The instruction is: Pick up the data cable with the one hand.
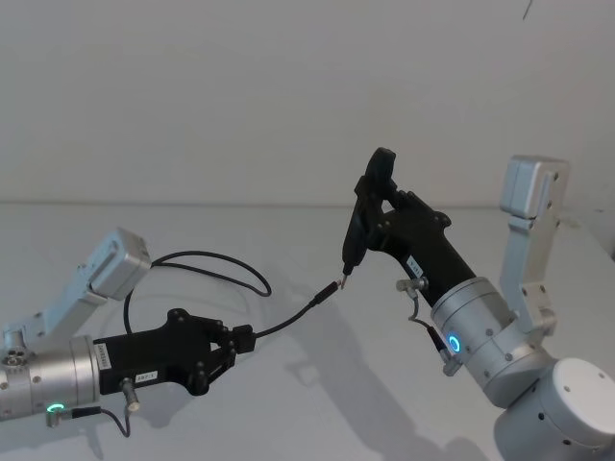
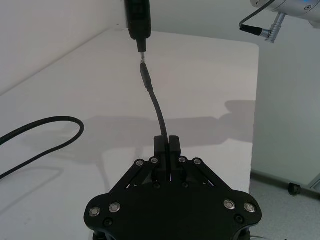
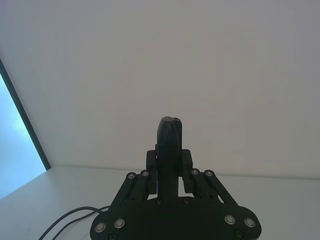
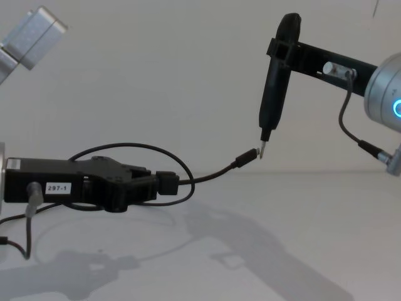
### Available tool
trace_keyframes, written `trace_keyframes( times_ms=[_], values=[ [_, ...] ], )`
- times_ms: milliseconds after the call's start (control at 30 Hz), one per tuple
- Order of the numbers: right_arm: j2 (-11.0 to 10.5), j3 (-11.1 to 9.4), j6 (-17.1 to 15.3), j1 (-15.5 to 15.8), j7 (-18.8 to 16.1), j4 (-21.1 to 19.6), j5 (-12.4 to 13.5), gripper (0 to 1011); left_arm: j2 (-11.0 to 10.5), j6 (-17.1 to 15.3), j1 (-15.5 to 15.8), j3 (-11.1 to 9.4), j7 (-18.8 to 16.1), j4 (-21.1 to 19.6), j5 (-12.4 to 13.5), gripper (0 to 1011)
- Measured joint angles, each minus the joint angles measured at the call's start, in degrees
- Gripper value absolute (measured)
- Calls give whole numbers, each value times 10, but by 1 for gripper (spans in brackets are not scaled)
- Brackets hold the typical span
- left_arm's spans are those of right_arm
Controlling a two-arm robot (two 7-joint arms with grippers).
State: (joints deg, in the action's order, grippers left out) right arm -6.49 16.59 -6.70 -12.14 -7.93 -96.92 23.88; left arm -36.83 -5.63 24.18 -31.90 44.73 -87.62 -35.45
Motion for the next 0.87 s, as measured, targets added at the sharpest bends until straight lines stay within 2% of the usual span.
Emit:
trace_keyframes(
  times_ms=[867],
  values=[
    [-6,4,-1,-2,-7,-2,12,279,0,0,0,0,0,0,0,46]
  ],
)
